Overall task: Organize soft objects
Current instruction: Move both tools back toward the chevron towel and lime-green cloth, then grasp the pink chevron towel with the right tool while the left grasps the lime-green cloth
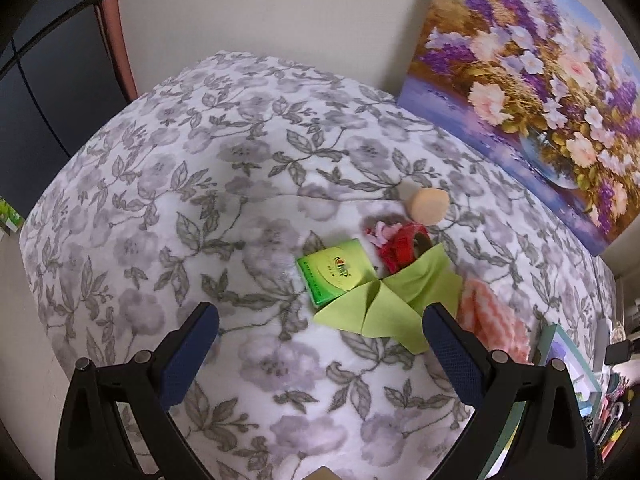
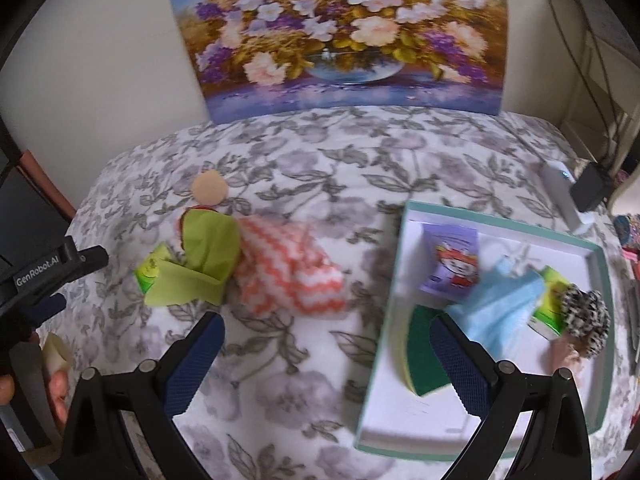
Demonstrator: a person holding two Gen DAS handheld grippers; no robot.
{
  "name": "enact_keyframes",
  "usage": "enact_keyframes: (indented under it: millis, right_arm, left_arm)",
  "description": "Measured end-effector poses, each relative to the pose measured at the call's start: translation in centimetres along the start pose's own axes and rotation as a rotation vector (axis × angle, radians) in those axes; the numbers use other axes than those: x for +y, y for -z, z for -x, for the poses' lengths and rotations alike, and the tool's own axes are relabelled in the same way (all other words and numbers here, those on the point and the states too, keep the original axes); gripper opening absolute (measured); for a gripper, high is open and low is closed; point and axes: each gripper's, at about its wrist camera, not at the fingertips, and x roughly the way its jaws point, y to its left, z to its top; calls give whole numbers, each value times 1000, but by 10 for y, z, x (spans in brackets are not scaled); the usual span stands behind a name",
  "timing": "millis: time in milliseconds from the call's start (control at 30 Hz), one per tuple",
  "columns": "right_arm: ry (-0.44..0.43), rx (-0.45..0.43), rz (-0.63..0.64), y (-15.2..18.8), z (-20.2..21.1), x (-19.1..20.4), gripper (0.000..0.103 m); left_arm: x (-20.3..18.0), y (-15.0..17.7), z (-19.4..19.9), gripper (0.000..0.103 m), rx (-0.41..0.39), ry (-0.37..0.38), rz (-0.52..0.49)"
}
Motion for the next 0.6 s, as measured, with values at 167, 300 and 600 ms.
enact_keyframes:
  millis: [167,300,600]
  right_arm:
    - [-27,27,23,0,-25,10,103]
    - [-30,41,54,1,-42,15,103]
    - [-27,67,91,-4,-74,21,103]
  left_arm:
    - [-3,1,-24,102,49,10,6]
    - [-8,2,-41,102,79,26,11]
    - [-17,5,-82,102,159,60,34]
